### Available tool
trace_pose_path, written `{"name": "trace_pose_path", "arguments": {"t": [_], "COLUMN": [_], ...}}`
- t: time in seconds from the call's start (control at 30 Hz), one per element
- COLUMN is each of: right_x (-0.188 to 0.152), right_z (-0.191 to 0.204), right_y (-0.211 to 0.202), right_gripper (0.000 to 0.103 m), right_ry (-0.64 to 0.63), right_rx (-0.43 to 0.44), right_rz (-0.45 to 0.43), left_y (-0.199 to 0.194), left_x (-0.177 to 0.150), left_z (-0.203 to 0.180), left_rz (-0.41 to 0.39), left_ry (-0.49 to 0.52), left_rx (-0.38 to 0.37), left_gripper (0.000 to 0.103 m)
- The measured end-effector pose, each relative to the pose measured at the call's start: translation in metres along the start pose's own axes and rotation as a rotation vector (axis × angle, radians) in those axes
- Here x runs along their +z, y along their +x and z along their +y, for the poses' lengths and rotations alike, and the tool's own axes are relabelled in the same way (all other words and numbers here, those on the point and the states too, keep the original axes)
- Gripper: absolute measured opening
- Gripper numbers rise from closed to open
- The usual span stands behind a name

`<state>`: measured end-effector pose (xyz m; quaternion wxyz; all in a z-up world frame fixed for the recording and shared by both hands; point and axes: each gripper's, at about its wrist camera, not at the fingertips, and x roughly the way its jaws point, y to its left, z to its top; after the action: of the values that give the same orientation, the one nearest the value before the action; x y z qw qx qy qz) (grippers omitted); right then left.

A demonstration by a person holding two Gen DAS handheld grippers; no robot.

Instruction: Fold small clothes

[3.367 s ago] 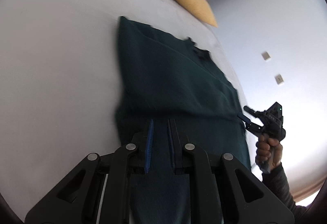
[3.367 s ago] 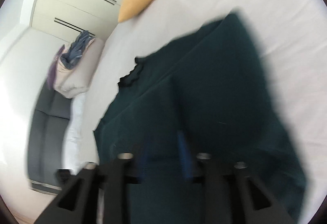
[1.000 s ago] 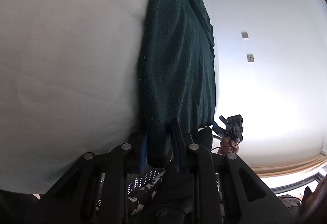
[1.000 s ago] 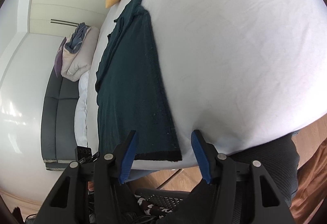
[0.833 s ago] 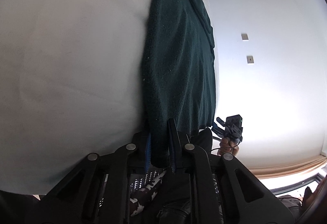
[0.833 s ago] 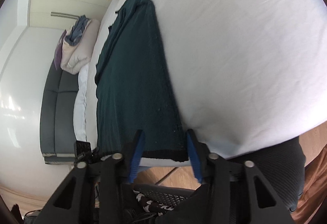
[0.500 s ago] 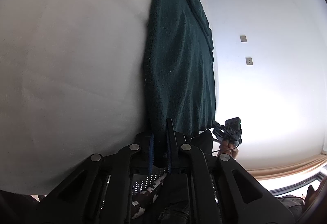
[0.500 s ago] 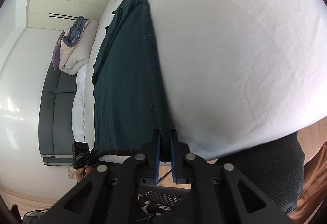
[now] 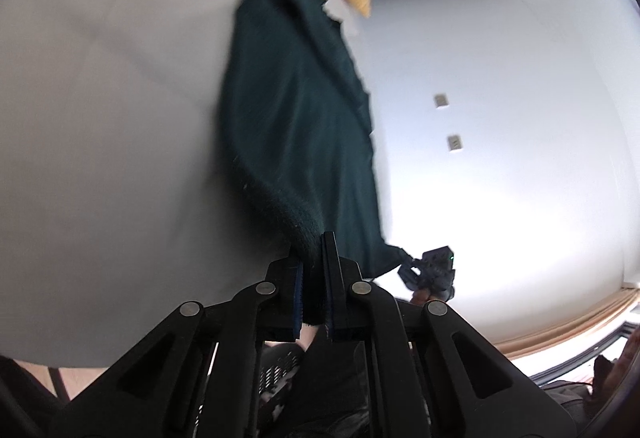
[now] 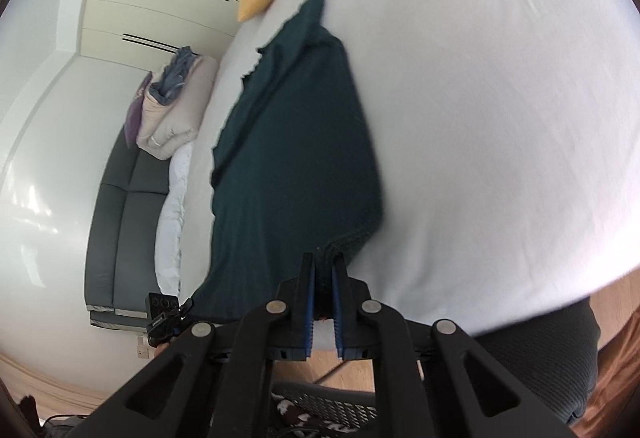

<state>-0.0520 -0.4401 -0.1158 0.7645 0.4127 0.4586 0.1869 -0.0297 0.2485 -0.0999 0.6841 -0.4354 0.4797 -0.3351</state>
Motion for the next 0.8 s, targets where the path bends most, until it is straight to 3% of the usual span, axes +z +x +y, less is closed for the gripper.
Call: {"name": "trace_pose_path", "arguments": {"t": [0.27,0.8], "right_x": [0.041,0.133], "right_z": [0.039,0.083], "right_y": [0.013,0.046], "right_gripper": [0.009,0.009], "right_ry": [-0.038,-0.051], "right_rx": [0.064,0.089], "right_rz": [-0.049,-0.136], "left_y": [-0.011,-0.005], "left_x": [0.036,0.139], "left_z": [-0.028,-0.057], "left_rz": [-0.106,-0.216], "left_ry": [0.020,0.029], "left_rx": [-0.058,-0.046], "left_gripper": [0.005,0.005]}}
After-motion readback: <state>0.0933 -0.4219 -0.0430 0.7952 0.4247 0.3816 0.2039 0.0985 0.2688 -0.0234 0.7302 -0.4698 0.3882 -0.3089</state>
